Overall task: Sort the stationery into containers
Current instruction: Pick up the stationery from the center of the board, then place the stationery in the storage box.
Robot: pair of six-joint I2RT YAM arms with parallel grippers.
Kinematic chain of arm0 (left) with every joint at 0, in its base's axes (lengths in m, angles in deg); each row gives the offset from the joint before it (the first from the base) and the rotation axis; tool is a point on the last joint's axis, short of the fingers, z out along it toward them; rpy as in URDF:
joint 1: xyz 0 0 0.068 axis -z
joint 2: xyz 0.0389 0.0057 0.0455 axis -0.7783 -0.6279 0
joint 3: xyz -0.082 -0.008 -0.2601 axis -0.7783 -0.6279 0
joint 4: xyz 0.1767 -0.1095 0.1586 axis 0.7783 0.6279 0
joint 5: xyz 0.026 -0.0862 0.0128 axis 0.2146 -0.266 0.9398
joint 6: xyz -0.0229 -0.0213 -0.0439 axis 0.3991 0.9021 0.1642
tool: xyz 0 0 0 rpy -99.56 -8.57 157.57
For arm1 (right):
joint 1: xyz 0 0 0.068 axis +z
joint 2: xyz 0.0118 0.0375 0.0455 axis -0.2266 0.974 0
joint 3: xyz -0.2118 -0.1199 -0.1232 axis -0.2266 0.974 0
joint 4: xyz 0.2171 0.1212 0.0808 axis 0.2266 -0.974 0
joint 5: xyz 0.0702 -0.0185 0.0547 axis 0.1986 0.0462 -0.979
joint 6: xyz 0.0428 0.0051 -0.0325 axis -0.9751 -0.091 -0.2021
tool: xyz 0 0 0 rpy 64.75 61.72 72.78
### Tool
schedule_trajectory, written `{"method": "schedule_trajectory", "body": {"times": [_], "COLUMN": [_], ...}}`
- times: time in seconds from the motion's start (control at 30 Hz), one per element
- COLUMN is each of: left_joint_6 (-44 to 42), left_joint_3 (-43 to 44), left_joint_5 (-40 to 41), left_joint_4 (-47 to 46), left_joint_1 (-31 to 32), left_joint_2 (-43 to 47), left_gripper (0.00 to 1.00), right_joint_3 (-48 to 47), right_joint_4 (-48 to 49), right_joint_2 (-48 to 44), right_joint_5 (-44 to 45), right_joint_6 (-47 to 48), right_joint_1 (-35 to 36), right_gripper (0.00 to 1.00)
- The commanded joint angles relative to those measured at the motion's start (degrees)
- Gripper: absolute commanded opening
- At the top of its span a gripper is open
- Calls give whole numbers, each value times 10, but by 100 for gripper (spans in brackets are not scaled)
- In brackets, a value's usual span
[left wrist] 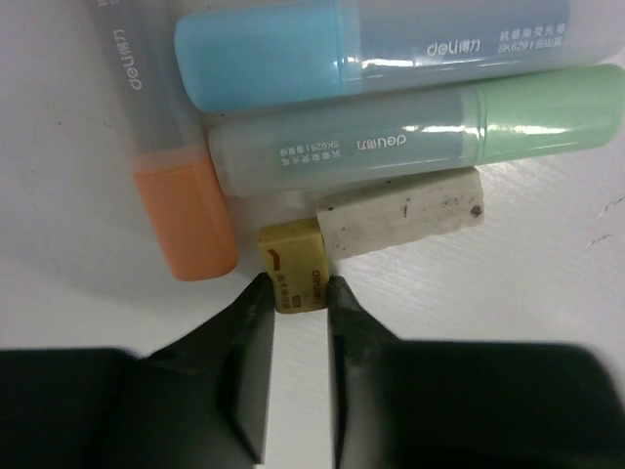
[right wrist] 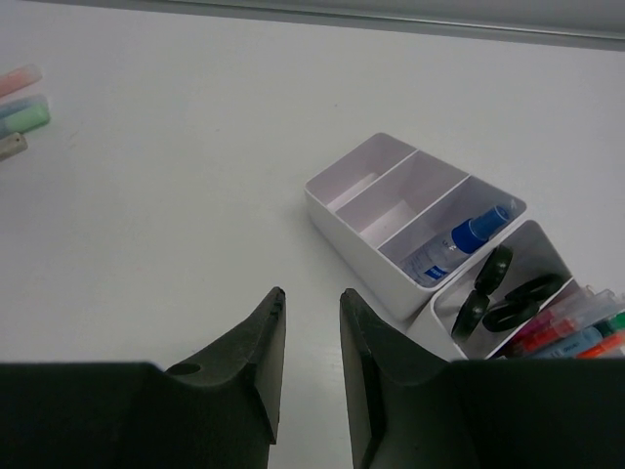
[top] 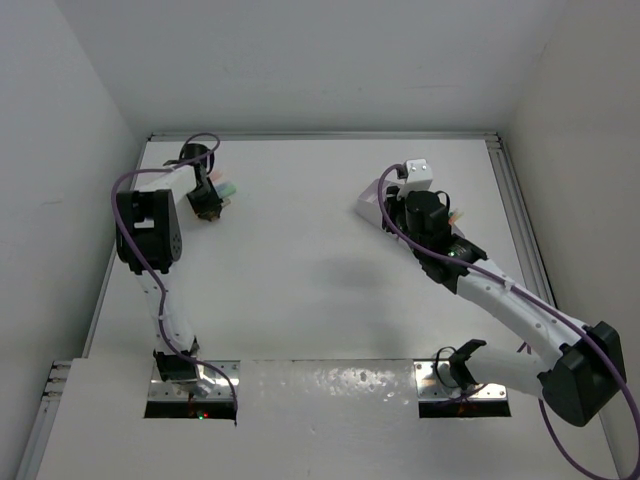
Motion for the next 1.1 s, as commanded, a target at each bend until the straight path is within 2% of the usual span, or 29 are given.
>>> {"method": "schedule_trajectory", "body": {"times": [0.0,0.07,0.2,0.33,0.4,0.47,0.53,0.57,0.67,0.77,0.97,1.07], "left_joint_6": [8,8,-3,-28,-53,-79,-123,-136,-189,-202,-163,-167], "left_joint_3": [6,-2,-16,5,21,62,129,156,269,358,388,440], "left_joint_5": [20,25,19,13,8,-6,-34,-48,-118,-178,-234,-226], "left_joint_4": [-7,-2,12,28,10,-13,-28,-31,-25,-55,-195,-185], "left_joint_1": [-2,-3,-9,9,30,101,145,186,256,305,345,367], "left_joint_2": [-29,-24,22,90,128,140,125,112,38,-35,-91,-137], "left_gripper": [12,0,0,0,0,0,0,0,0,0,0,0], "right_joint_3": [0,3,7,9,12,12,13,13,19,33,43,34], "right_joint_4": [5,6,6,1,-2,-6,-34,-41,-59,-82,-127,-160], "right_joint_2": [-16,-21,-29,-33,-37,-42,-43,-46,-64,-107,-177,-189], "right_joint_5": [18,20,26,38,43,46,47,50,61,78,97,105], "right_joint_6": [4,6,9,12,13,10,5,1,0,-2,-9,-10], "right_joint_1": [4,4,4,4,2,-3,-6,-9,-12,-14,-15,-16], "right_gripper": [28,28,28,28,28,28,28,28,28,28,28,28]}}
